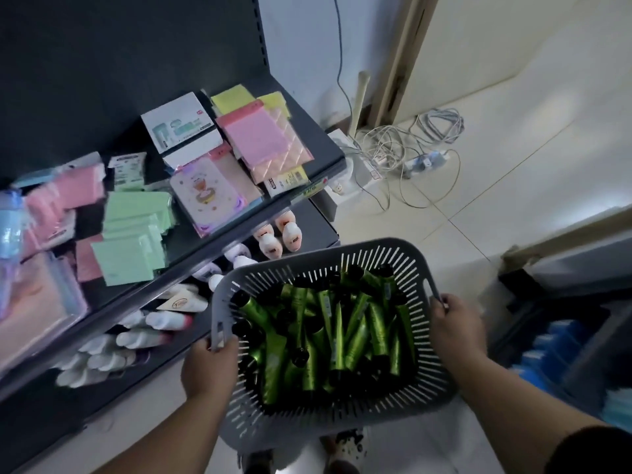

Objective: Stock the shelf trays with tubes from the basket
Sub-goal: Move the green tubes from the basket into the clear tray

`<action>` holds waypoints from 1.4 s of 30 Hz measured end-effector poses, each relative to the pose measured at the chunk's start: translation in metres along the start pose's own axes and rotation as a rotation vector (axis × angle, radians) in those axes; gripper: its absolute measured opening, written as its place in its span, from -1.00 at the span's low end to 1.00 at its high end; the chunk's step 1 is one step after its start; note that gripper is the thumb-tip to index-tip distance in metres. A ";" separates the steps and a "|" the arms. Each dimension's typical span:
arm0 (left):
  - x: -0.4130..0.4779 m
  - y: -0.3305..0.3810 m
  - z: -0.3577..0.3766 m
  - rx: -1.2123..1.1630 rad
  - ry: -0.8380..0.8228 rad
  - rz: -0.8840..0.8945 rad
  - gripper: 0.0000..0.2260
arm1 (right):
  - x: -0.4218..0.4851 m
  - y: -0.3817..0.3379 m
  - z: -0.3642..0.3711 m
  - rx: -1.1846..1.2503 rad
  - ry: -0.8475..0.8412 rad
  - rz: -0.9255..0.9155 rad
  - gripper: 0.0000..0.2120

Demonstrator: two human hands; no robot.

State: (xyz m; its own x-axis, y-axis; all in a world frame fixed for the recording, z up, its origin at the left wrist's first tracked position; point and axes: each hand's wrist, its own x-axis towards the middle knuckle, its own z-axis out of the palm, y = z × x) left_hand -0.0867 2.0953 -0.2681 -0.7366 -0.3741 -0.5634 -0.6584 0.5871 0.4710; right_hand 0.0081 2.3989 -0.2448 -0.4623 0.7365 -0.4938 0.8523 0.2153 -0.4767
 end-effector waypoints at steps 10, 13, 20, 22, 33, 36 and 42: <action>0.011 -0.021 0.048 -0.085 0.065 -0.095 -0.73 | 0.048 0.015 0.051 0.089 0.039 0.048 -0.76; 0.011 -0.021 0.056 -0.069 0.094 -0.088 -0.69 | 0.051 0.024 0.061 0.086 0.057 0.057 -0.76; 0.013 -0.017 0.066 0.046 0.104 0.031 -0.47 | 0.043 0.023 0.071 -0.013 0.049 0.008 -0.71; 0.012 -0.016 0.066 0.062 0.088 0.057 -0.43 | 0.037 0.019 0.074 -0.060 0.064 -0.002 -0.61; 0.004 -0.018 0.060 0.089 0.035 0.096 -0.27 | 0.029 0.019 0.075 -0.277 -0.007 -0.076 -0.22; 0.005 -0.010 0.056 0.279 0.070 0.288 -0.26 | 0.019 0.014 0.079 -0.379 -0.012 -0.152 -0.18; 0.013 0.000 0.058 0.469 -0.038 0.735 -0.55 | -0.009 0.000 0.104 -0.468 -0.167 -0.534 -0.39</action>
State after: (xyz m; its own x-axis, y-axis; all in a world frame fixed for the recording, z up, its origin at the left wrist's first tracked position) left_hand -0.0873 2.1319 -0.3149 -0.9388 0.2346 -0.2523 0.1193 0.9083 0.4010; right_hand -0.0134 2.3257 -0.3161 -0.8438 0.3548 -0.4026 0.4981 0.7971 -0.3414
